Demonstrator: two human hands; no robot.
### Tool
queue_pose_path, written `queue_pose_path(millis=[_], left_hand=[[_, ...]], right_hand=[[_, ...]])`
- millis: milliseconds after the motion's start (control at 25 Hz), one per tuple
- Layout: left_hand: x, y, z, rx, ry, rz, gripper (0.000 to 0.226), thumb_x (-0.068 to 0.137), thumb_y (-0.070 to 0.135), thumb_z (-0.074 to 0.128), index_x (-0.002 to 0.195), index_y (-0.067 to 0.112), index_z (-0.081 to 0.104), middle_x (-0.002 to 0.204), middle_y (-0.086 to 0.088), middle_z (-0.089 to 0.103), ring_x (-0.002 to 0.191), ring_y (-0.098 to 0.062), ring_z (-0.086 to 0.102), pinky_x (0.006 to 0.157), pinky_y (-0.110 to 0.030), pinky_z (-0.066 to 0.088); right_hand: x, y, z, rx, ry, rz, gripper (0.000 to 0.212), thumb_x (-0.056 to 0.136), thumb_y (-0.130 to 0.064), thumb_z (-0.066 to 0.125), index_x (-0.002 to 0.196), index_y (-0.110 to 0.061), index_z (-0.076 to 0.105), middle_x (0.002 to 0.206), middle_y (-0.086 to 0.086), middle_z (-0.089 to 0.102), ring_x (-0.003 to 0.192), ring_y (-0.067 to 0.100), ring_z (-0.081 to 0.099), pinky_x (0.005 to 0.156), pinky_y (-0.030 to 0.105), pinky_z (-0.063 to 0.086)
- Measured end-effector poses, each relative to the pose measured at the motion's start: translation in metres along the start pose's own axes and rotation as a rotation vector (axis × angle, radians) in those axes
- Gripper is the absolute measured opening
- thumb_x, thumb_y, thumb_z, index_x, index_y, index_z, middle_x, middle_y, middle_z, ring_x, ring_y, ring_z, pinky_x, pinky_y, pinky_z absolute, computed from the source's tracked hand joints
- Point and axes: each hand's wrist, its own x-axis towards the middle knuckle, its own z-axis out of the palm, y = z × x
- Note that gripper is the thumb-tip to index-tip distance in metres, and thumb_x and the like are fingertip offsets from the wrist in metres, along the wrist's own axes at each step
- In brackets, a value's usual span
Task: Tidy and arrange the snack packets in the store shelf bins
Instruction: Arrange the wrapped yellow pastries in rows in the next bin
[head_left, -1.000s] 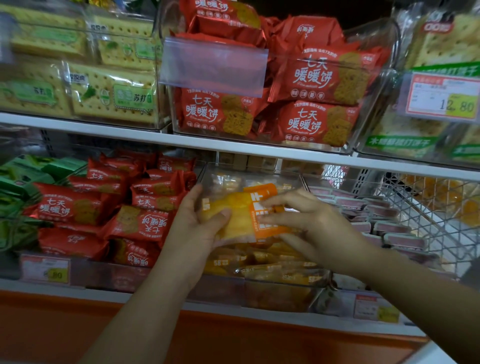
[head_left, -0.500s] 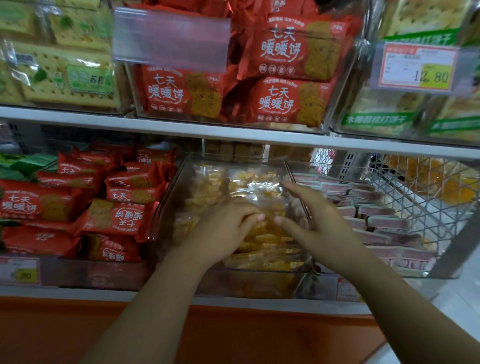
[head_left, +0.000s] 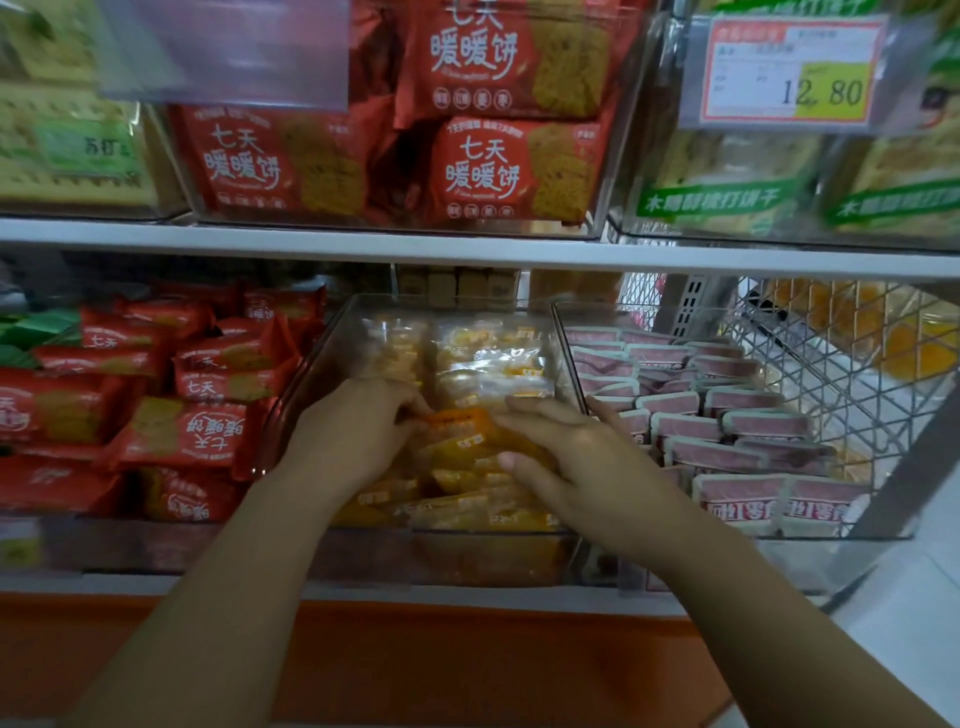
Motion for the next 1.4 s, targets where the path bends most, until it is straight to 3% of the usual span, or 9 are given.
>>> queue_pose_path(millis=[200,320,440,560,640,760,920,1120,1400], left_hand=[[-0.009,0.008,-0.007,-0.403,0.386,-0.08,0.012,0.095,0.018,0.051,0.103,0.019,0.06,0.097,-0.002,0.066,0.084,-0.015,0.063,0.073,-0.028,0.053],[-0.019,0.022,-0.005,-0.894,0.336,-0.096,0.013,0.097,0.015,0.046,0.093,0.02,0.057,0.093,0.006,0.067,0.076,-0.003,0.066,0.066,-0.017,0.054],[-0.023,0.036,0.001,-1.191,0.214,-0.097,0.018,0.096,0.012,0.046,0.091,0.022,0.059,0.089,0.007,0.069,0.078,-0.004,0.067,0.068,-0.022,0.056],[-0.021,0.028,0.003,-0.838,0.205,-0.057,0.012,0.094,0.016,0.052,0.093,0.025,0.061,0.091,0.011,0.068,0.083,-0.003,0.065,0.073,-0.016,0.05],[-0.02,0.012,0.0,-0.338,0.219,-0.056,0.011,0.093,0.029,0.055,0.101,0.03,0.062,0.094,0.012,0.067,0.088,-0.007,0.063,0.075,-0.023,0.05],[-0.028,0.006,-0.005,-0.029,-0.118,-0.034,0.023,0.093,0.049,0.042,0.088,0.037,0.061,0.089,0.008,0.065,0.089,-0.016,0.061,0.079,-0.036,0.051],[-0.033,0.025,0.001,0.039,-0.234,0.09,0.037,0.095,0.051,0.036,0.077,0.029,0.06,0.082,0.004,0.064,0.082,-0.016,0.059,0.079,-0.037,0.049],[-0.033,0.006,-0.014,-0.169,-0.339,0.063,0.029,0.094,0.044,0.046,0.114,0.032,0.063,0.111,0.013,0.063,0.105,-0.006,0.056,0.094,-0.031,0.045],[-0.042,-0.017,-0.015,-0.098,-0.338,0.124,0.019,0.089,0.04,0.058,0.105,0.033,0.065,0.101,0.013,0.065,0.092,-0.004,0.058,0.083,-0.032,0.049]], right_hand=[[-0.004,-0.004,0.0,0.075,0.053,0.015,0.03,0.095,-0.042,0.042,0.117,-0.031,0.059,0.116,-0.019,0.057,0.115,0.004,0.047,0.114,0.045,0.017],[-0.003,-0.002,-0.002,0.338,0.423,0.143,0.041,0.089,-0.034,0.058,0.128,-0.027,0.049,0.115,-0.018,0.046,0.11,0.002,0.044,0.096,0.023,0.039],[-0.002,0.0,-0.006,0.804,0.48,0.297,0.041,0.082,-0.024,0.068,0.12,-0.02,0.054,0.1,-0.015,0.063,0.099,0.002,0.059,0.087,0.024,0.047],[0.0,0.002,-0.011,0.921,0.607,0.257,0.01,0.083,-0.008,0.065,0.085,-0.017,0.063,0.066,-0.008,0.065,0.069,0.006,0.064,0.068,0.02,0.052],[-0.001,0.006,-0.015,0.794,0.677,0.214,0.017,0.086,-0.007,0.062,0.082,-0.024,0.062,0.068,-0.011,0.066,0.071,0.007,0.064,0.066,0.019,0.053],[-0.003,0.012,-0.018,0.503,0.633,0.142,0.02,0.089,-0.01,0.058,0.091,-0.028,0.065,0.083,-0.012,0.068,0.08,0.004,0.065,0.066,0.018,0.053],[0.003,0.011,-0.018,0.182,0.473,-0.024,0.022,0.087,-0.008,0.06,0.097,-0.026,0.069,0.091,-0.019,0.065,0.083,-0.007,0.059,0.072,0.004,0.042],[0.007,0.012,-0.013,-0.111,0.029,0.014,0.026,0.092,-0.027,0.052,0.114,-0.029,0.066,0.111,-0.008,0.068,0.103,0.016,0.062,0.101,0.038,0.039],[0.034,-0.032,0.01,-0.313,-0.217,-0.247,0.071,0.08,-0.071,0.017,0.131,-0.032,0.047,0.139,-0.012,0.047,0.134,0.011,0.031,0.114,0.039,0.016]])
